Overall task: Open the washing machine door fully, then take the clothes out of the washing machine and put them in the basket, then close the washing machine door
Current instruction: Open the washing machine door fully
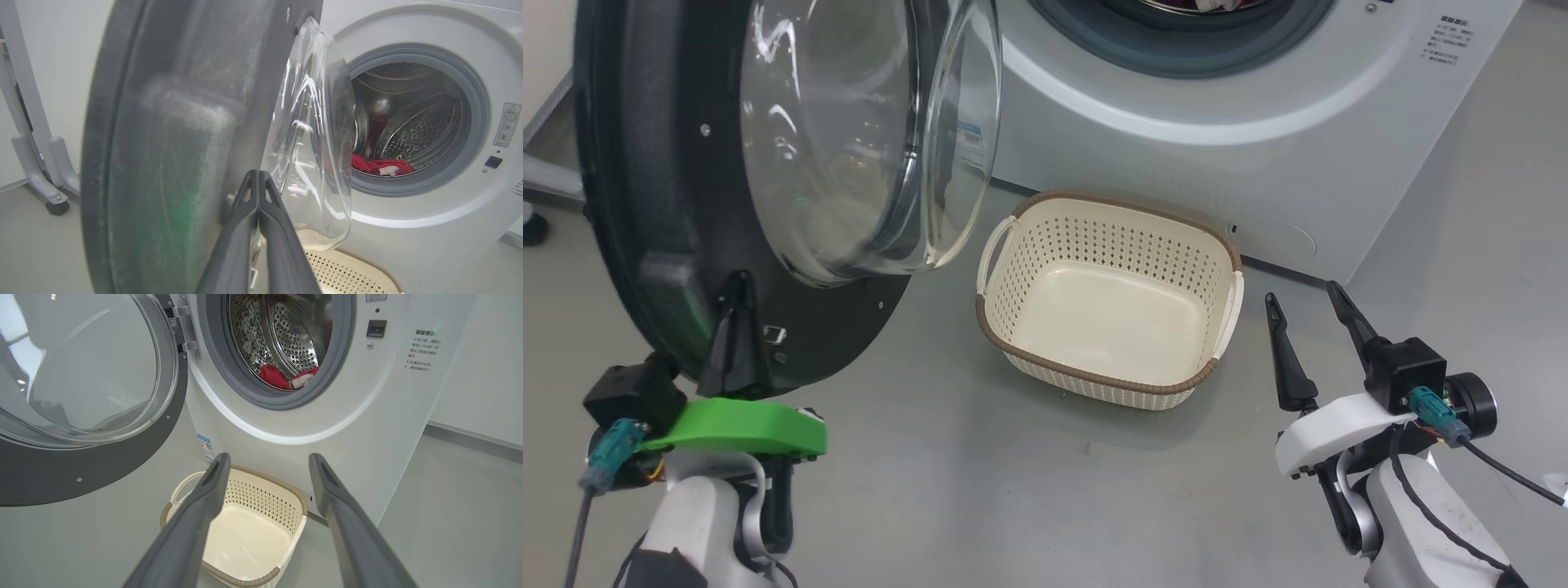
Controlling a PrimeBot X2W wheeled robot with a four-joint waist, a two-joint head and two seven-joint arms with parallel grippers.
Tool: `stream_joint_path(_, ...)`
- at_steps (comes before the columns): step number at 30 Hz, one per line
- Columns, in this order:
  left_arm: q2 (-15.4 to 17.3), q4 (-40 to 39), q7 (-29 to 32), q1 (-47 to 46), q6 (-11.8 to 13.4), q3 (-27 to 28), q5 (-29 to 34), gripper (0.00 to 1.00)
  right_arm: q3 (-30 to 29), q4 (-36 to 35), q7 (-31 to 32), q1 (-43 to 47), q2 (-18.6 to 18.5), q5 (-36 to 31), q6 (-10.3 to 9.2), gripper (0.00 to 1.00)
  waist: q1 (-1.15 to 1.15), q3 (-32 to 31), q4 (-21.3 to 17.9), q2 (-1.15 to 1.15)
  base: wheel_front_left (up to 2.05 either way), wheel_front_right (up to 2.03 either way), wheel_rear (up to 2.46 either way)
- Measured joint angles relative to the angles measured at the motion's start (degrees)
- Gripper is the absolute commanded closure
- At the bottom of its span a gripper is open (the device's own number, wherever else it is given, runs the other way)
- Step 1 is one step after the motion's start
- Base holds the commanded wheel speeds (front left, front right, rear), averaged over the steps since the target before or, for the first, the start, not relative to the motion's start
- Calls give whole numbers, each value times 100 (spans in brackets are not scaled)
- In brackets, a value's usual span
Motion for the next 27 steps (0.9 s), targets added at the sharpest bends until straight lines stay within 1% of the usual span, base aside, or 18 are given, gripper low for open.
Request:
stream_joint_path(4, 48, 74, 0, -2, 54, 467, -8, 100, -26, 1, 0, -1, 4, -55, 0, 0, 0, 62, -89, 0, 0, 0, 0)
stream_joint_path(10, 73, 238, 0, -60, 87, 1014, -63, 100, -94, 0, 0, -7, 1, -77, 18, 0, 0, 186, -206, 0, 0, 0, 0)
stream_joint_path(12, 153, 311, 0, -98, 87, 1143, -63, 100, -103, -1, 0, -12, 0, -107, 53, 0, 0, 228, -242, 0, 0, 0, 0)
stream_joint_path(17, 381, 445, 0, -360, 104, 1535, -63, 100, -120, -3, 0, -24, -2, -154, 59, 0, 0, 332, -338, 0, 0, 0, 0)
stream_joint_path(21, 474, 617, 0, -515, 113, 1744, -63, 100, -142, -3, 0, -57, -21, -158, 103, 0, 0, 410, -419, 0, 0, 0, 0)
stream_joint_path(27, 639, 957, -2, -701, 115, 2016, -63, 100, -162, -5, 0, -156, -40, -201, 120, 0, 0, 528, -539, 0, 0, 0, 0)
